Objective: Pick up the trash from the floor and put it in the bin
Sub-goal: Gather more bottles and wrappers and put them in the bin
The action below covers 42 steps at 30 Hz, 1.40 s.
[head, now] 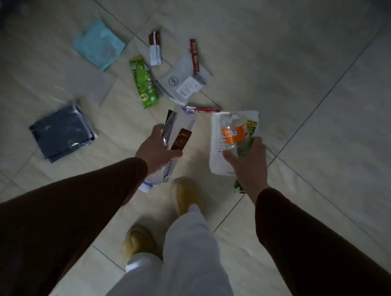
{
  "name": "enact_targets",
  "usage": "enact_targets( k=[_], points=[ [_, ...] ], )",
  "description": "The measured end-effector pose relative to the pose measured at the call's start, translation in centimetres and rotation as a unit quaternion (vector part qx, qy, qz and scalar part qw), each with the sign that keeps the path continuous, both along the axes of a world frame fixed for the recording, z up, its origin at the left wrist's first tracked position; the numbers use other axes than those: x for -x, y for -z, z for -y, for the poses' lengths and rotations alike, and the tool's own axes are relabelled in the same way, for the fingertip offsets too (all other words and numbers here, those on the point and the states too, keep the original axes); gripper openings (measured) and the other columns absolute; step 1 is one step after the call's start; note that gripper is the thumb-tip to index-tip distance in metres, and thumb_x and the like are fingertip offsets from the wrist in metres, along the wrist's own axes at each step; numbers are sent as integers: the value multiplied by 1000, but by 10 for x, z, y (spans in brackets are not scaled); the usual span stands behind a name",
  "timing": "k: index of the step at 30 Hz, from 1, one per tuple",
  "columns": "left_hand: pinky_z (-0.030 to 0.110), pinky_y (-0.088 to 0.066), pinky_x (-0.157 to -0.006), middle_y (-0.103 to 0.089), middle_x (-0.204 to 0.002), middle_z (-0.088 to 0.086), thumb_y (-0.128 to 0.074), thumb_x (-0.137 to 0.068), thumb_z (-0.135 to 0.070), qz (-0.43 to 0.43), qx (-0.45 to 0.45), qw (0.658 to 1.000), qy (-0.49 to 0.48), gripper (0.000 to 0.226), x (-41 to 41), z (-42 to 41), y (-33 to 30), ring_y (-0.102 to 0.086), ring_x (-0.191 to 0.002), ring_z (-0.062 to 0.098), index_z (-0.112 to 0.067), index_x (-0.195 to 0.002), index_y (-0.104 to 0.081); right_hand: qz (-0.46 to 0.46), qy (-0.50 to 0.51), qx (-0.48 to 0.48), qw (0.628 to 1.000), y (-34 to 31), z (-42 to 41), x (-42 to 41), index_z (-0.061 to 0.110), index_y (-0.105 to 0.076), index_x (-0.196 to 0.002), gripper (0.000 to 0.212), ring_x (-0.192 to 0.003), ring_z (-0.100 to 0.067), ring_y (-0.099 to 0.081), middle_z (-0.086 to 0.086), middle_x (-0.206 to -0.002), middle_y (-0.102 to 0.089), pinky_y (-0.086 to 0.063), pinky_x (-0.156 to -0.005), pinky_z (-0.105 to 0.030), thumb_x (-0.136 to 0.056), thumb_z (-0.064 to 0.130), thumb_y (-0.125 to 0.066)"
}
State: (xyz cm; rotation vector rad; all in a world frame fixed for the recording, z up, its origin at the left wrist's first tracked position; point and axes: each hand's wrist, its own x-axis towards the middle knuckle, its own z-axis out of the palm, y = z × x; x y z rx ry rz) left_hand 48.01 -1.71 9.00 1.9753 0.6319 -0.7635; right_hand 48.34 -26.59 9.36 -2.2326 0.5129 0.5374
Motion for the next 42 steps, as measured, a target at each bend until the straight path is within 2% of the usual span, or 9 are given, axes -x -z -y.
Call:
enact_targets(
  k=[3,6,13,15,22,28,31,34,42],
  points=[
    [33,-47,-73,-64,-97,-5,-79,-65,-33,14,-1,1000,-9,65,-19,20,-33,-65,-87,19,-26,-115,-38,3,15,-21,1000,-35,26,-30,17,-48,-127,67,-108,-23,-63,-4,-124,-56,-60,-93,-46,-76,41,-84],
    [30,-45,-68,-63,-91,-10,-79,-65,-32,15,0,999,-33,63,-41,44,-47,-64,-81,11,-28,-112,-37,-9,17,-43,999,-50,55,-64,19,-47,-128,68,-108,-23,-67,-2,-123,-59,-60,-94,-50,-75,44,-82],
    [47,-51,-93,-62,-110,6,-78,-70,-26,-4,-20,992,-123,65,-106,102,-65,-63,-98,29,-21,-120,-37,-13,-21,-75,997,-76,109,-166,23,-47,-118,59,-104,-18,-67,1,-119,-60,-58,-87,-39,-75,39,-83],
    [49,-50,-96,-60,-114,7,-79,-70,-25,9,-14,989,-150,70,-132,119,-68,-61,-101,30,-20,-124,-36,-11,-35,-79,996,-85,118,-199,22,-47,-118,58,-105,-20,-68,-2,-121,-61,-59,-91,-45,-76,36,-84],
    [44,-52,-91,-59,-94,-6,-82,-62,-24,34,4,977,-211,74,-216,134,-66,-63,-88,22,-24,-116,-31,-10,-83,-68,994,-107,110,-310,17,-47,-119,58,-104,-23,-69,-4,-120,-64,-57,-96,-49,-79,33,-84],
    [35,-50,-81,-59,-100,-6,-83,-63,-24,46,27,960,-274,74,-297,108,-72,-62,-87,15,-30,-115,-29,-16,-129,-81,988,-121,79,-415,15,-46,-120,60,-107,-25,-68,-6,-121,-63,-56,-98,-51,-77,30,-85],
    [24,-45,-70,-57,-95,-11,-81,-66,-22,49,30,959,-278,73,-337,91,-82,-60,-83,5,-29,-115,-29,-17,-146,-85,986,-124,60,-466,22,-46,-114,58,-102,-19,-69,0,-118,-65,-58,-86,-39,-74,36,-85],
    [24,-45,-70,-57,-94,-12,-80,-68,-22,48,19,953,-297,70,-375,79,-87,-59,-82,4,-28,-114,-28,-13,-170,-96,981,-127,38,-510,28,-44,-110,58,-91,-6,-67,6,-112,-65,-47,-66,-23,-71,41,-85],
    [41,-54,-81,-55,-103,-2,-80,-65,-24,63,-22,924,-376,71,-483,49,-94,-61,-90,18,-30,-115,-30,-24,-276,-147,950,-134,-27,-636,30,-40,-114,60,-90,2,-61,3,-116,-62,-41,-65,-15,-76,39,-85]
  ],
)
